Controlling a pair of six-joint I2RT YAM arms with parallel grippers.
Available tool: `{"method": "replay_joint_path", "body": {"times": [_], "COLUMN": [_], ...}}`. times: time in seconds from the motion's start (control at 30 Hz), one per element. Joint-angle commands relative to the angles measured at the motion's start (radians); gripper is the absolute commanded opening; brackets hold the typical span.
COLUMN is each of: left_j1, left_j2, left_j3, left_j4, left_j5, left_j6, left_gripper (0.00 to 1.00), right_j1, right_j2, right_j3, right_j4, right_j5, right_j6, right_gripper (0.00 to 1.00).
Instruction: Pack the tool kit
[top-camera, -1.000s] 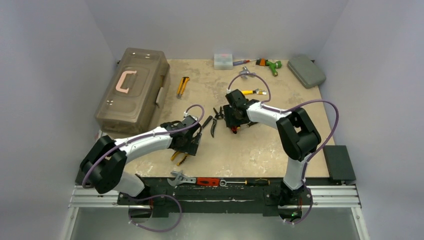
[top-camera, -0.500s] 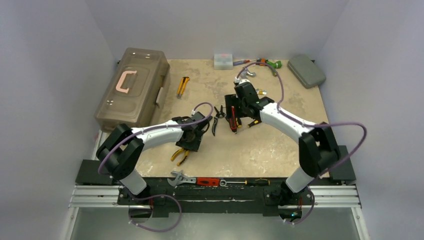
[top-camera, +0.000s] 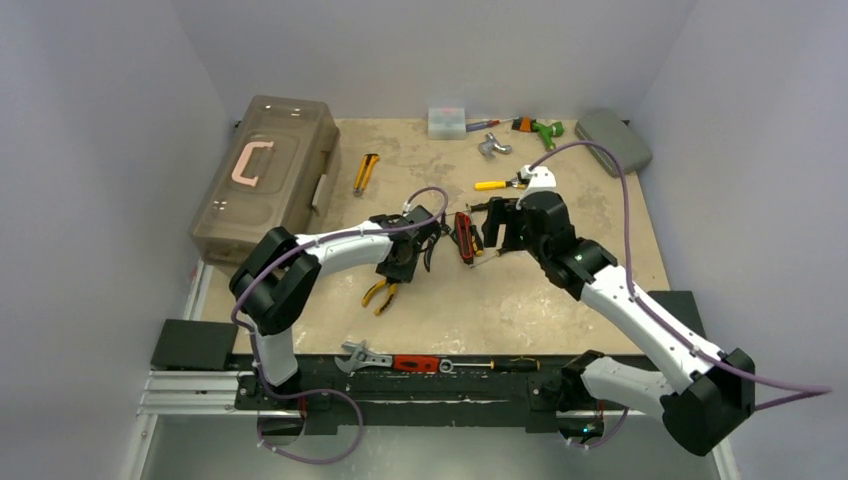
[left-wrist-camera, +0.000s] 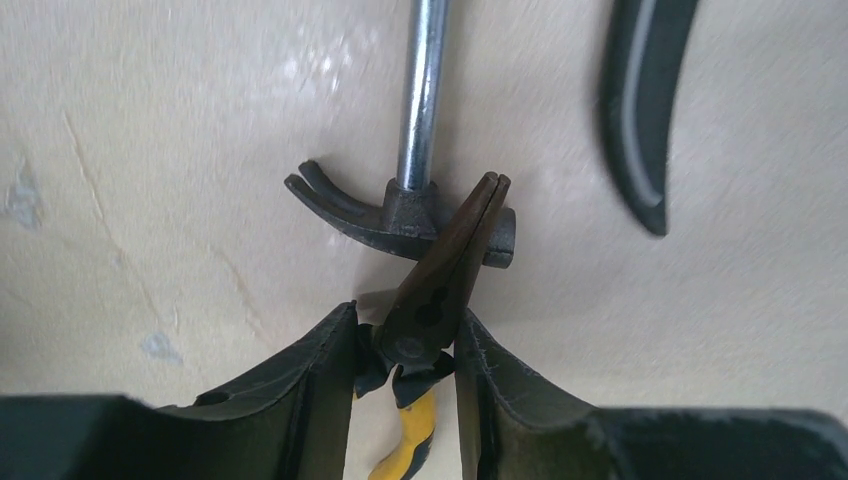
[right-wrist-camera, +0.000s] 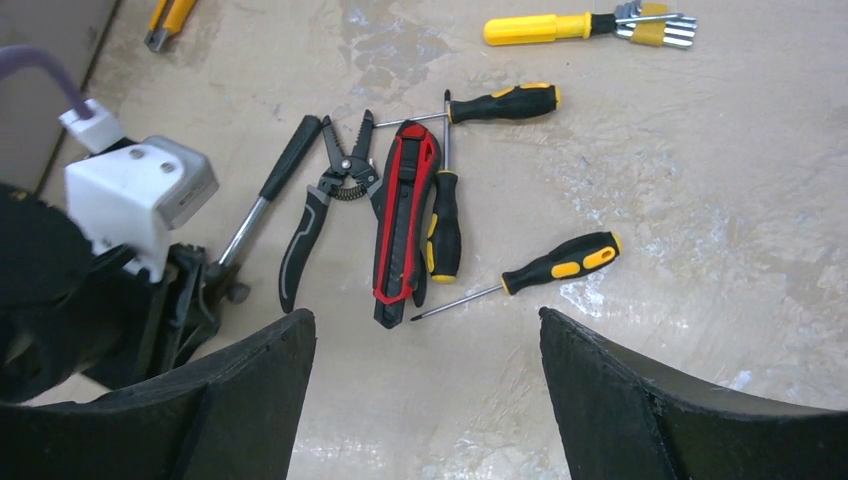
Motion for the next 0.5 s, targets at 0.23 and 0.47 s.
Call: {"method": "replay_joint_path", "body": {"times": [0.23,0.47], "left_j1": [-0.003,-0.002], "left_j2": [0.225,0.284], "left_j3": [0.295,0.497], "left_j4": [0.102,0.036], "left_j5": [0.150,0.199], "left_j6": [-0.006,-0.007], "left_gripper": [0.06,0.19], "right_j1": [-0.005,-0.006], "right_j2": [-0.203,-0.231], "right_j3": [-0.092,-0.126], "right_j4": [0.001,0.021], "right_j5": [0.091,0.065], "right_j6": [0.024,0.057], "right_gripper": [0.79,0.80]}}
